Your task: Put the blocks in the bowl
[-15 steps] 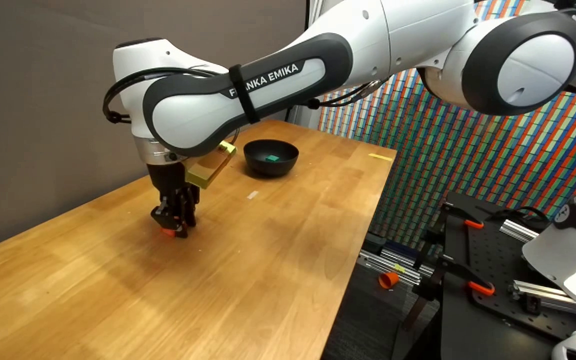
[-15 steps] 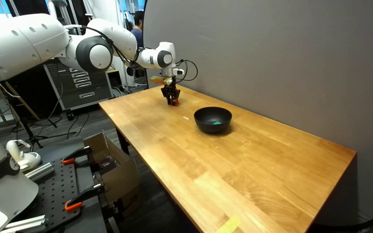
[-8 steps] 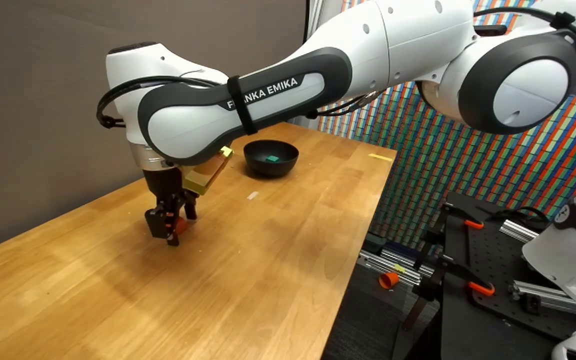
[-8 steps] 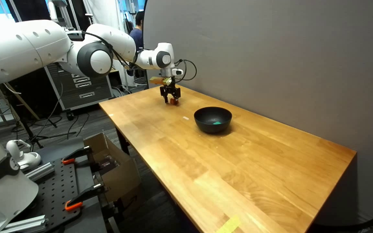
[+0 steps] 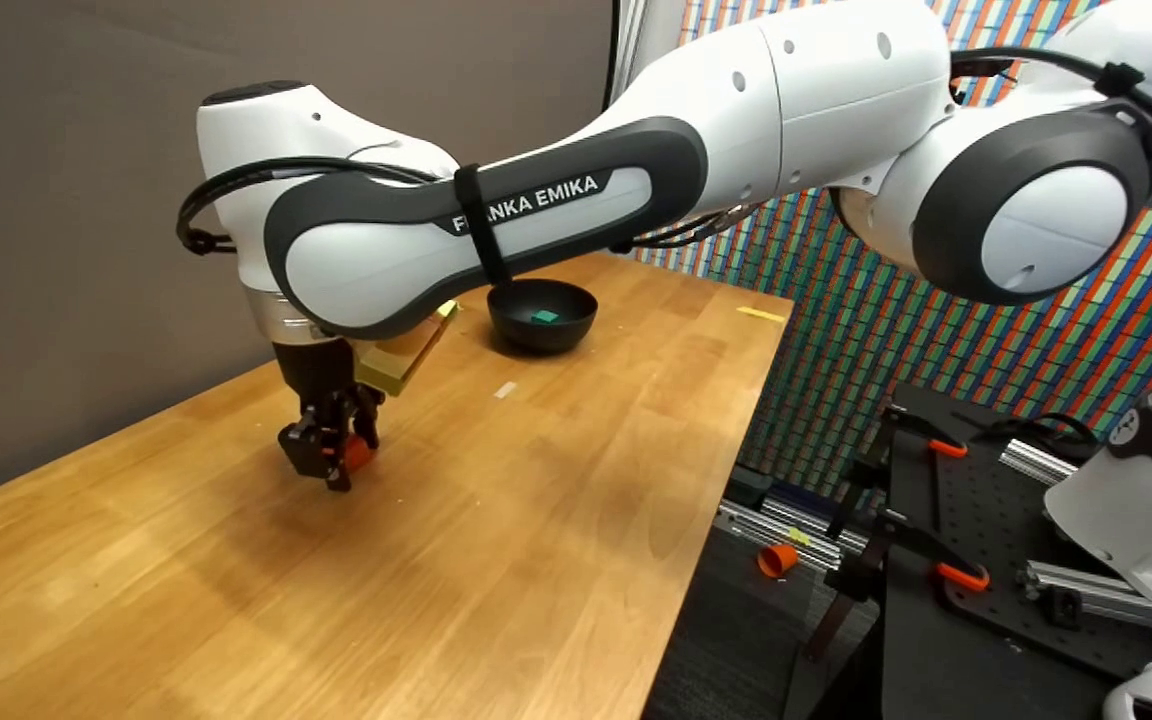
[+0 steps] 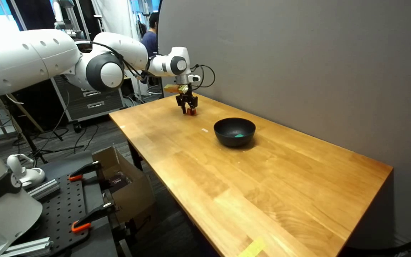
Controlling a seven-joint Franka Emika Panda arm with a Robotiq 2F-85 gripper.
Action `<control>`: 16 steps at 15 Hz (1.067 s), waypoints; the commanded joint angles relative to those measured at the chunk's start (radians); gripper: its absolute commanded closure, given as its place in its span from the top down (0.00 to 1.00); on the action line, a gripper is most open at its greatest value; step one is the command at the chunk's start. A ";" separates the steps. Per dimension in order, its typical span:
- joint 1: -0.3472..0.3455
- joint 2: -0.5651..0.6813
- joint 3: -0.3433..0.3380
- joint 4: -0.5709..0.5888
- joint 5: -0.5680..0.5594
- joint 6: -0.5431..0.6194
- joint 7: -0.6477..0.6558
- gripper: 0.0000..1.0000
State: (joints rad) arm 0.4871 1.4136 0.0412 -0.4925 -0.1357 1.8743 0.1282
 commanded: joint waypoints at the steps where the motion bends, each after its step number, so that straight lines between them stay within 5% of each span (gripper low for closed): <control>1: 0.007 0.057 -0.031 0.123 -0.009 -0.047 -0.014 0.32; 3: 0.005 0.037 -0.045 0.089 -0.013 -0.030 -0.011 0.21; 16: -0.114 -0.105 -0.241 0.043 -0.118 -0.079 0.210 0.21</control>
State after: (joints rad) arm 0.4027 1.3573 -0.1683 -0.4495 -0.2315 1.8455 0.2660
